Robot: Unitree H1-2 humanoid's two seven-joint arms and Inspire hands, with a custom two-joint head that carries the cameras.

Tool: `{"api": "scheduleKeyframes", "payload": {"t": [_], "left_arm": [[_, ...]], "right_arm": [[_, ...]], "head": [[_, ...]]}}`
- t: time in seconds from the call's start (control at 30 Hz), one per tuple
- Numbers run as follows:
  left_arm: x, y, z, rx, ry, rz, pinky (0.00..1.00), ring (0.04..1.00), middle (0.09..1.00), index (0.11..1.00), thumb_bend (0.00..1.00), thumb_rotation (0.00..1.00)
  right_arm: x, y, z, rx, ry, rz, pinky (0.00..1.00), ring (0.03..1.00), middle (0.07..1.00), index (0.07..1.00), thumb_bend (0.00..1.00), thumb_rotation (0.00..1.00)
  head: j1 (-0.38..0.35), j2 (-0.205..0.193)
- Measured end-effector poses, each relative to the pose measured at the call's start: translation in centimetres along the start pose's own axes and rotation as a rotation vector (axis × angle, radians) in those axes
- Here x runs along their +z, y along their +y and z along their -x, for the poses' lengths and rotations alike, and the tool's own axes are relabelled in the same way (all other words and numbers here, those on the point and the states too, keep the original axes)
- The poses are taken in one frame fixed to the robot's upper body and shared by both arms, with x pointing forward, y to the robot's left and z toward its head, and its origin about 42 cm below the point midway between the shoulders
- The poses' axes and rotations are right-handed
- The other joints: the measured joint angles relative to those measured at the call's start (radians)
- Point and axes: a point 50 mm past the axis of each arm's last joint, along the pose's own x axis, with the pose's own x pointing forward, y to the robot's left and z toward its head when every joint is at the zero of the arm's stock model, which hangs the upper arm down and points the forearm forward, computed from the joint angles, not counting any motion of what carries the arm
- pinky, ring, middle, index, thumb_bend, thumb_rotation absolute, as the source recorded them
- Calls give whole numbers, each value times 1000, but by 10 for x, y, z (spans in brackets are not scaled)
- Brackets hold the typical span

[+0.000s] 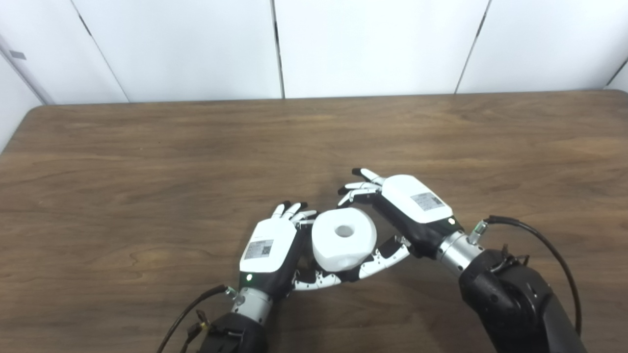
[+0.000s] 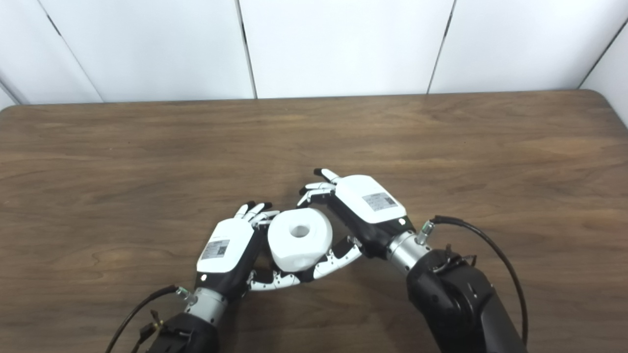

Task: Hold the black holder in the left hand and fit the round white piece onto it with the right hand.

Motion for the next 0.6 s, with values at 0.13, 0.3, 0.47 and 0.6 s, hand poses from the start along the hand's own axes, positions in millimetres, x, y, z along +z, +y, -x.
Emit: {"api": "scheduleKeyframes", "payload": {"t": [0.13,0.3,0.47,0.6], "left_arm": [[-1,0,0,0,-2,-4,984,920,804,487,521,49],[-1,0,1,-1,-3,-7,986,912,792,486,521,50],[-2,1,1,-4,-4,-11,982,907,787,486,521,49],[-3,2,2,-5,-4,-12,990,908,787,486,521,49]], "right_arm": [[1,-5,2,-16,2,0,869,971,842,660,1000,363],[4,-7,3,-18,3,-5,864,977,855,663,1000,376],[9,-10,3,-17,7,-11,892,991,879,714,1000,403],[11,-12,5,20,28,-5,961,1000,944,808,1000,447]], "head": [[6,3],[12,6],[14,12],[9,14]]}}
